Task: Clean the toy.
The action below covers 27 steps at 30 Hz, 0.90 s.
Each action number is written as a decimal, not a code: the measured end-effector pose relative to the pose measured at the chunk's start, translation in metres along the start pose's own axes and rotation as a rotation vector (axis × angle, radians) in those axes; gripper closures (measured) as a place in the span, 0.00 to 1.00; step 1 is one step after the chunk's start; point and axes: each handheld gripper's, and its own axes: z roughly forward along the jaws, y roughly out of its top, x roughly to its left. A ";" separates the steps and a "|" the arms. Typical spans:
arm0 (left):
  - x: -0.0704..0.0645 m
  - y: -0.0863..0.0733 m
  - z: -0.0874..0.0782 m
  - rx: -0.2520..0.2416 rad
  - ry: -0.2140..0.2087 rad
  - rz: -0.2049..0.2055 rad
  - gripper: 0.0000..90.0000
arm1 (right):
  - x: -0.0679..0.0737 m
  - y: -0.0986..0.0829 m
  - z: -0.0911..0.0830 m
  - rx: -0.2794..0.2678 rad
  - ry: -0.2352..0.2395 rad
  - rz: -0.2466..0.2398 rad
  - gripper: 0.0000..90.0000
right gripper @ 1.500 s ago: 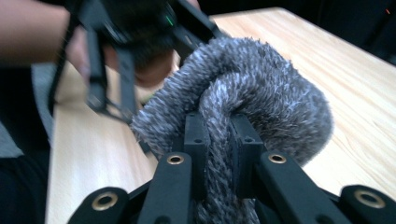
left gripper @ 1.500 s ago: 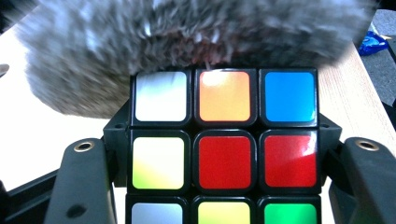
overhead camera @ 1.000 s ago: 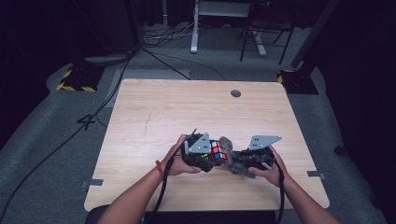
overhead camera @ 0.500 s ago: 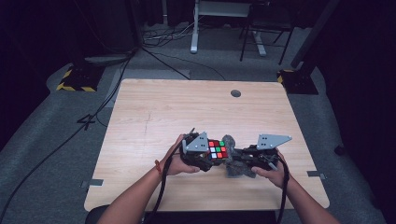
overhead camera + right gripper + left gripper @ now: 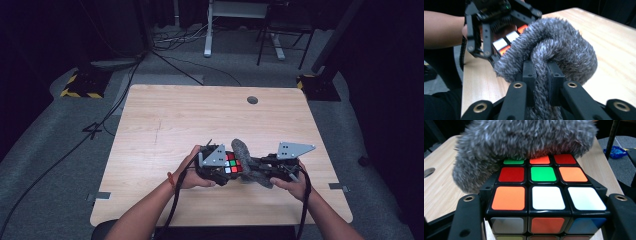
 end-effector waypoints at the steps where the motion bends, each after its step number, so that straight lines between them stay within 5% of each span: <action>1: 0.000 0.000 0.000 0.000 0.000 0.000 0.37 | -0.002 -0.002 0.001 0.009 0.003 0.011 0.89; 7: -0.001 0.005 -0.007 -0.049 -0.013 0.002 0.37 | -0.004 -0.009 0.012 0.094 -0.004 0.013 0.89; 16: 0.001 0.004 -0.007 -0.043 -0.008 -0.001 0.37 | -0.001 -0.016 0.026 0.194 -0.017 -0.023 0.89; 27: 0.001 -0.003 0.003 0.005 -0.031 -0.017 0.37 | 0.001 0.001 0.000 0.043 -0.052 -0.047 0.89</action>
